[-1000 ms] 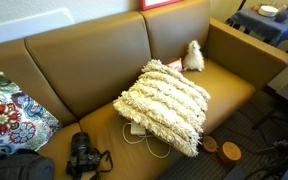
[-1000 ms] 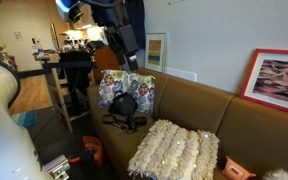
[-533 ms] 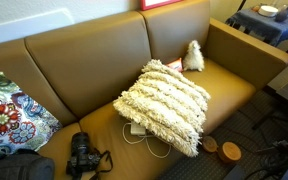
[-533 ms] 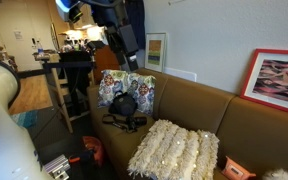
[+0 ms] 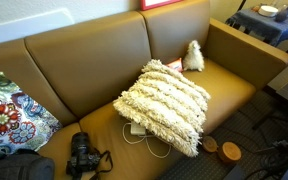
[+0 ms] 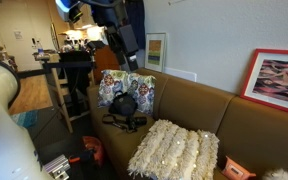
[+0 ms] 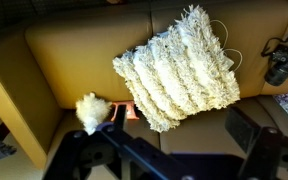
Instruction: Pick up the pillow
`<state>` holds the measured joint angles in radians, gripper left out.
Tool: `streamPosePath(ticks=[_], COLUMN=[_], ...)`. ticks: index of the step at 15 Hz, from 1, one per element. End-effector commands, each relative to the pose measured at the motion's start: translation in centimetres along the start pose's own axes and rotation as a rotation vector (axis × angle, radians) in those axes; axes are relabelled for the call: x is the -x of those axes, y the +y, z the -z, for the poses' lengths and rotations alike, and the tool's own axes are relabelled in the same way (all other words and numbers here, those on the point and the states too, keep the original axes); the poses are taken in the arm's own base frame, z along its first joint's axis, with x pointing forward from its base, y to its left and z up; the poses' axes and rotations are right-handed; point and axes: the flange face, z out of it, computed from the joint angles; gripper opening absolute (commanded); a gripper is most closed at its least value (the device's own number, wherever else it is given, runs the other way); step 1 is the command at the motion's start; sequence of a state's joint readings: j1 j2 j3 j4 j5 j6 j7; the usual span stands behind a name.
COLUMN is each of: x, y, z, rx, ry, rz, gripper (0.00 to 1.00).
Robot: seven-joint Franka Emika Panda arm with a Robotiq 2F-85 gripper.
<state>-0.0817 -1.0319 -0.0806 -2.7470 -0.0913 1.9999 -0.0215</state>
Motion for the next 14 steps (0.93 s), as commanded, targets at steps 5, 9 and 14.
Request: streamPosePath(ticks=[5,9,14], x=[-0.01,-0.03,-0.04], y=[-0.01,0.00,0.00], z=[0.08,0.11,0.12], rx=[0.000,0.000,0.000], ry=[-0.003,-0.002,-0.002], rz=[0.000,0.000,0.000], gripper=[1.00,1.00,1.00])
